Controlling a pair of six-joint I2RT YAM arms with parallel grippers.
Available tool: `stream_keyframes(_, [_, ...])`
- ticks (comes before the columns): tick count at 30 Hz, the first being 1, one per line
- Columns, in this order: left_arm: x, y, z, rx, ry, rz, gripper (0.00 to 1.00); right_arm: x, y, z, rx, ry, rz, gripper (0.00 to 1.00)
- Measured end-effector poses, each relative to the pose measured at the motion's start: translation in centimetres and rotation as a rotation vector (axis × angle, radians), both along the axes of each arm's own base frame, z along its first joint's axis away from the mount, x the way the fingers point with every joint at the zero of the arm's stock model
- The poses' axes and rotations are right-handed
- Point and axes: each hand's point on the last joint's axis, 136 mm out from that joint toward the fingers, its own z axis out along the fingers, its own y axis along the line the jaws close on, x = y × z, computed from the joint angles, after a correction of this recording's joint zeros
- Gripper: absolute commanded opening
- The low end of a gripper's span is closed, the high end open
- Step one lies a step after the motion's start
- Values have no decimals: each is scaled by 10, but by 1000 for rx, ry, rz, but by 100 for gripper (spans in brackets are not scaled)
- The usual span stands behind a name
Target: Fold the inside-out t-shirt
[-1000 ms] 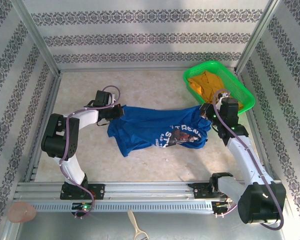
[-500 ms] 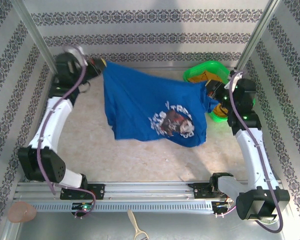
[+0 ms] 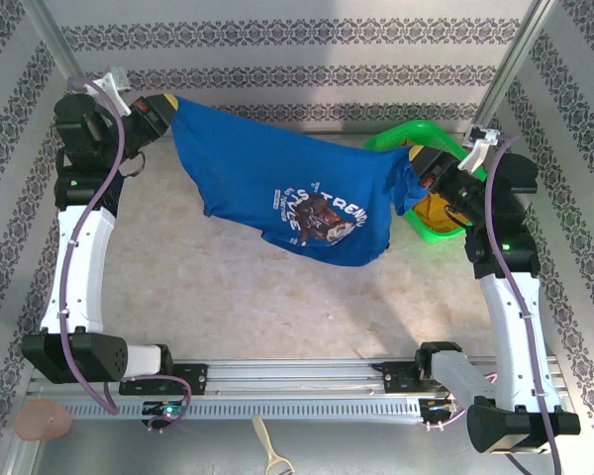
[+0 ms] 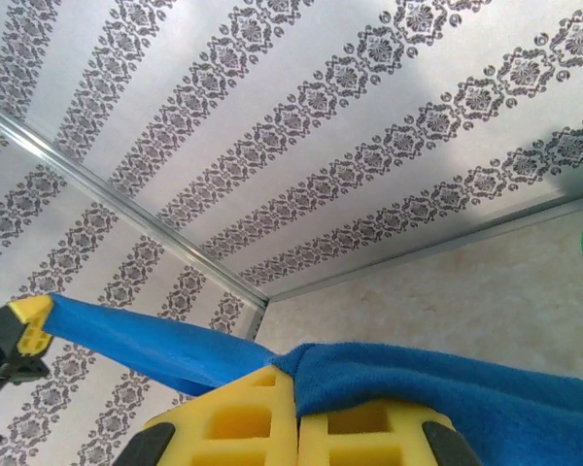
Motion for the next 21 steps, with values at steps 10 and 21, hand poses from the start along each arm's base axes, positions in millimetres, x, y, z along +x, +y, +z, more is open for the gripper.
stream_keyframes(10, [-52, 17, 96, -13, -177, 114, 0, -52, -1, 117, -4, -232, -18, 0])
stream_keyframes(21, [-11, 60, 148, -75, -276, 255, 0, -14, -3, 191, -7, -391, -8, 0])
